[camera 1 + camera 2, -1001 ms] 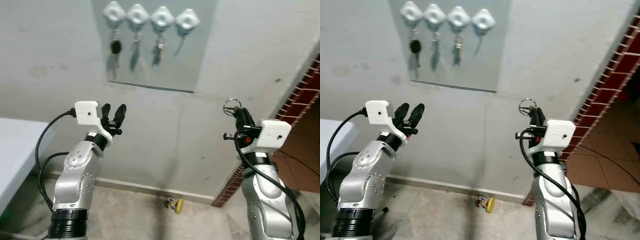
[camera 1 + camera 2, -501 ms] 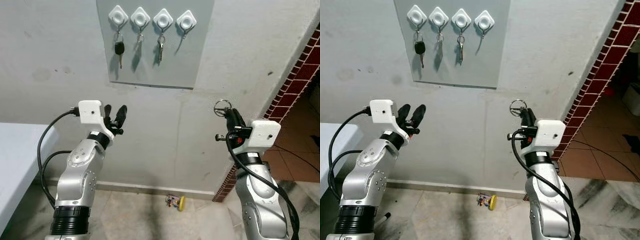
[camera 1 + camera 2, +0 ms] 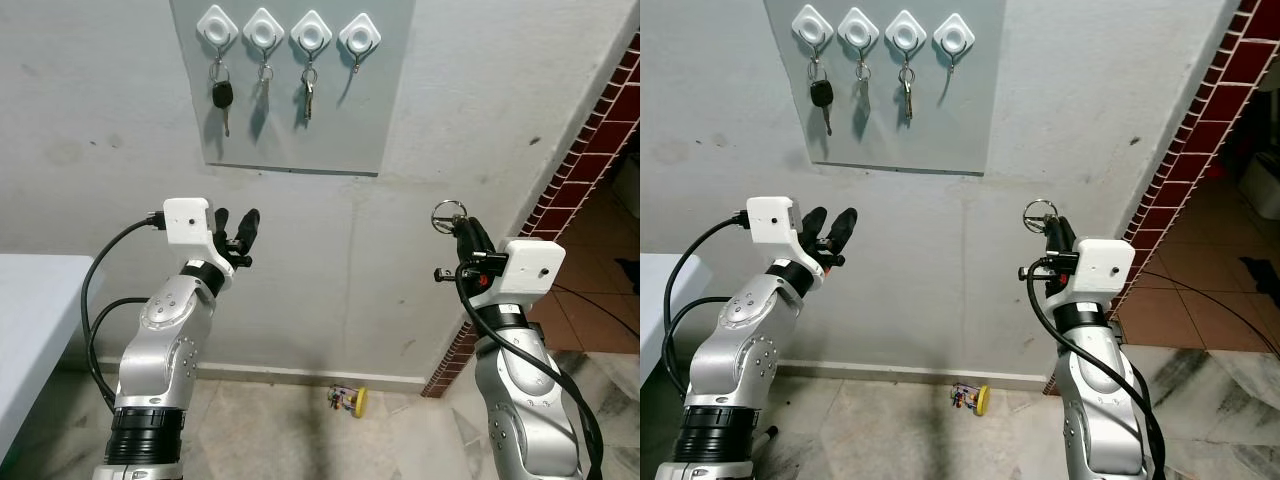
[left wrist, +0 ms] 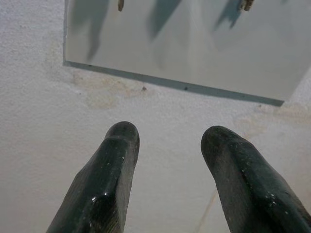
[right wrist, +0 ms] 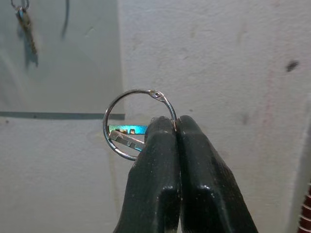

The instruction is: Hang keys on a hook

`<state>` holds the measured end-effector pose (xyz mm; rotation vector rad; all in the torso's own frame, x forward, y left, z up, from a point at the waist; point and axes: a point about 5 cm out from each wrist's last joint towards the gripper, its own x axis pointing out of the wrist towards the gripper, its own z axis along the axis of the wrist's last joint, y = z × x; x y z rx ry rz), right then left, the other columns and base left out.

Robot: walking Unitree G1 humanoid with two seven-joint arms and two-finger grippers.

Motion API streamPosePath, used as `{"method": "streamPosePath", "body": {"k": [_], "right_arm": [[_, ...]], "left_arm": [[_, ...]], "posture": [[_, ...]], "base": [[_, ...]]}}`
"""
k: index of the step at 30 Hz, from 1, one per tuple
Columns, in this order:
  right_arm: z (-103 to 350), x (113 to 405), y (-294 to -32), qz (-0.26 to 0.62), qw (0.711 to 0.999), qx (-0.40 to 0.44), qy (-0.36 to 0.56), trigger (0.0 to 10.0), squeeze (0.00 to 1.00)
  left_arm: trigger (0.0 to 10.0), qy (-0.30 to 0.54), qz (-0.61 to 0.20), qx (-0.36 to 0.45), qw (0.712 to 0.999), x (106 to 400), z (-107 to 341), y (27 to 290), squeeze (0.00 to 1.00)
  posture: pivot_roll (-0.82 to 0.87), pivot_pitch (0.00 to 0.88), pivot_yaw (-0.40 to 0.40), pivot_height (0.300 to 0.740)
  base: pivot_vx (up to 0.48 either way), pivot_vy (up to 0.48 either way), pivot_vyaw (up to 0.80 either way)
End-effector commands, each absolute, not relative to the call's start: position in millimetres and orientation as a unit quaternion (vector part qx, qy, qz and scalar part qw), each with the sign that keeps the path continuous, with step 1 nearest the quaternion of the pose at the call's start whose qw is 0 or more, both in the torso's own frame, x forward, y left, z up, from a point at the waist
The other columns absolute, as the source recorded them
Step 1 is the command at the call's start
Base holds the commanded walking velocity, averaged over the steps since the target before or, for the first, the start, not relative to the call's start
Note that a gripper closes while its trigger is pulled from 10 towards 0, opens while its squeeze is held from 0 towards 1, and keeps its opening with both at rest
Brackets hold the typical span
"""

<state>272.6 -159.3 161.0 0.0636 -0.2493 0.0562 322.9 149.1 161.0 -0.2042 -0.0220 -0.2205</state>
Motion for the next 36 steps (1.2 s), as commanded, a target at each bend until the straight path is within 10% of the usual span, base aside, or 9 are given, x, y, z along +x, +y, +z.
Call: {"method": "streamPosePath", "body": {"k": [1,36], "right_arm": [[168.1,270.6,-159.3,0.034,0.990,0.032,-0.137,10.0,0.00],[189.3,273.6,-155.6,0.136,0.980,0.001,-0.149,10.0,0.00]], "left_arm": [[10.0,-0.016,-0.113,-0.105,0.988,325.5,165.5,147.4,0.00],[10.0,-0.128,-0.221,-0.041,0.966,299.7,195.7,115.5,0.00]], "posture": [[-0.15,0.000,-0.006,0.724],[-0.14,0.003,-0.024,0.724]], "base": [[0.360,0.000,0.00],[0.223,0.000,0.00]]}}
